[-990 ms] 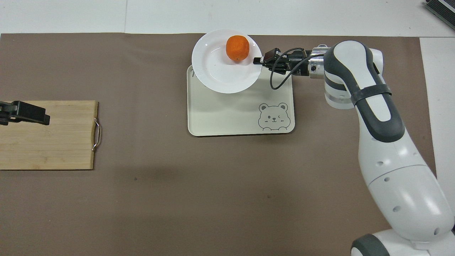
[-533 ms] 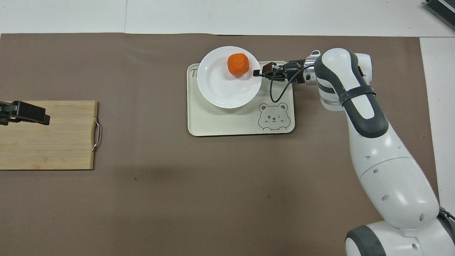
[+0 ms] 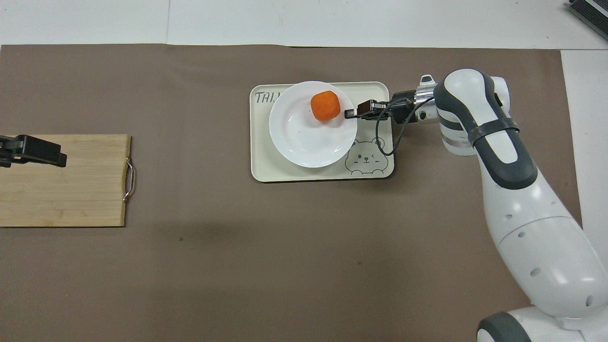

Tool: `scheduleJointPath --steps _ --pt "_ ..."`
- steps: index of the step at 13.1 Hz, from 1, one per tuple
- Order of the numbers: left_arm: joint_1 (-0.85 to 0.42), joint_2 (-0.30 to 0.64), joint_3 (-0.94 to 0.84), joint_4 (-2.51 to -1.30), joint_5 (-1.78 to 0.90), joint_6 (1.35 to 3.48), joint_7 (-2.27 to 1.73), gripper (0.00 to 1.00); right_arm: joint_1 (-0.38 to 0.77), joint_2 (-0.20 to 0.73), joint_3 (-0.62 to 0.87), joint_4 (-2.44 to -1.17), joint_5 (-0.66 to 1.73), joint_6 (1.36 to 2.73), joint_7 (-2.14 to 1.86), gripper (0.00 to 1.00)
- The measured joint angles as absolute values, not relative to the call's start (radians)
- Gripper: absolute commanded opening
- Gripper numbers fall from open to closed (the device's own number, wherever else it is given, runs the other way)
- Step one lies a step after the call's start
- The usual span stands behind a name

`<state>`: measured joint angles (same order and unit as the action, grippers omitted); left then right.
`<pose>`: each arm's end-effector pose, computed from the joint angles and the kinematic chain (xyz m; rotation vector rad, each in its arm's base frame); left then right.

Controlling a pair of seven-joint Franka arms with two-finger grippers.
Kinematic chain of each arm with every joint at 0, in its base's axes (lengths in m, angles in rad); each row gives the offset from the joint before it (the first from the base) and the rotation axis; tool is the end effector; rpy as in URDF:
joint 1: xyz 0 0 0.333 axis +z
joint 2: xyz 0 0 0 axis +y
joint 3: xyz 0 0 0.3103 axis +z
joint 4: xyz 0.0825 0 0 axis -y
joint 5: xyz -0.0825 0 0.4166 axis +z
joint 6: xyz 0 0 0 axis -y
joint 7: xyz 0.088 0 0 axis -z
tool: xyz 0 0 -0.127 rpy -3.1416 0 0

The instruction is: Place orange and plate with both arms

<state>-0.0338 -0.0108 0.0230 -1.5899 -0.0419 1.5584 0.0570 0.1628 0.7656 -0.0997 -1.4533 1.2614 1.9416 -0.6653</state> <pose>0.5817 -0.0116 0.5945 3.0970 -0.1052 -0.0306 0.7331 0.1413 0.2120 -2.1002 -0.0765 -0.1006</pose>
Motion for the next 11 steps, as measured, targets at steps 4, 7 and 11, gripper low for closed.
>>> scheduleJointPath --steps 4,7,11 --pt "-0.034 -0.011 0.023 -1.590 -0.042 1.558 0.057 1.00 0.163 0.720 -0.102 -1.560 1.261 1.946 -0.720 0.30" --pt "-0.034 -0.011 0.023 -1.590 -0.042 1.558 0.057 1.00 0.159 0.708 -0.108 -1.564 1.234 1.948 -0.718 1.00" --pt "-0.034 -0.011 0.023 -1.590 -0.042 1.558 0.057 1.00 0.143 0.686 -0.112 -1.516 1.094 1.969 -0.621 1.00"
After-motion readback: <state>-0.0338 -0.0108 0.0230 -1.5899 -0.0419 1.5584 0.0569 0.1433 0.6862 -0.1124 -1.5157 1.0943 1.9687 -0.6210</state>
